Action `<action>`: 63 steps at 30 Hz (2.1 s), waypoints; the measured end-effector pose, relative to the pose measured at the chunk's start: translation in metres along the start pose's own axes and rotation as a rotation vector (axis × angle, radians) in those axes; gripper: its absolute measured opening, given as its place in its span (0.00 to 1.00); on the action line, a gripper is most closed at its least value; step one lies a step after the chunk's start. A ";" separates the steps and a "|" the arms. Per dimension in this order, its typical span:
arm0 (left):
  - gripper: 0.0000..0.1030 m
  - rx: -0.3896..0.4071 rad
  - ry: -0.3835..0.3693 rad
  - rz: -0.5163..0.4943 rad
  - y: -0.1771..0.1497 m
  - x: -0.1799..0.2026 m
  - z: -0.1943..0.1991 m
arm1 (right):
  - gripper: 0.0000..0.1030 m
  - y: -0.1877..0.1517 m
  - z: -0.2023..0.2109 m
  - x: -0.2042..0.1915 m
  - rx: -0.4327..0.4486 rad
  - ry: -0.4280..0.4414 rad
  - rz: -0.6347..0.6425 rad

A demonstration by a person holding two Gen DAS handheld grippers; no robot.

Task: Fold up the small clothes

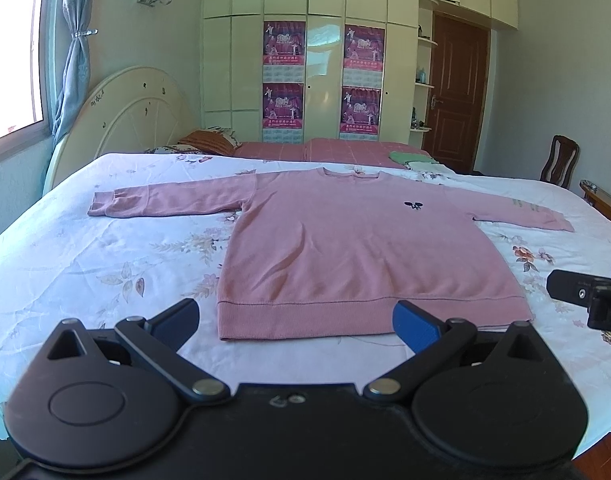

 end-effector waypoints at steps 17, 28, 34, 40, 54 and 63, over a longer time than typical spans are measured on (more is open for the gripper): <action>0.88 0.013 -0.112 -0.071 0.012 0.034 -0.028 | 1.00 0.011 -0.008 0.049 0.008 -0.036 -0.127; 0.91 0.116 -0.080 0.082 0.056 0.034 -0.065 | 1.00 0.011 -0.041 0.120 -0.056 -0.083 -0.316; 0.92 0.019 -0.045 0.026 0.082 0.040 -0.121 | 1.00 0.042 -0.086 0.163 -0.040 -0.064 -0.356; 0.69 -0.020 -0.037 -0.005 0.122 0.060 -0.195 | 0.40 0.094 -0.148 0.227 -0.008 -0.091 -0.378; 0.87 -0.135 -0.052 0.037 0.167 0.124 -0.336 | 0.52 0.113 -0.295 0.489 0.011 -0.196 -0.803; 0.86 -0.207 -0.067 0.042 0.160 0.139 -0.362 | 0.51 0.093 -0.313 0.558 0.068 -0.058 -1.016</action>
Point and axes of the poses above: each gripper's, at about its wrist camera, not at the fingertips, and z roughly against the way its jaws point, x to its right, y to its top, the point moved 10 cm from there along -z, roughly the way its jaws point, and after that the axes turned 9 degrees about -x, right-handed, at the moved point
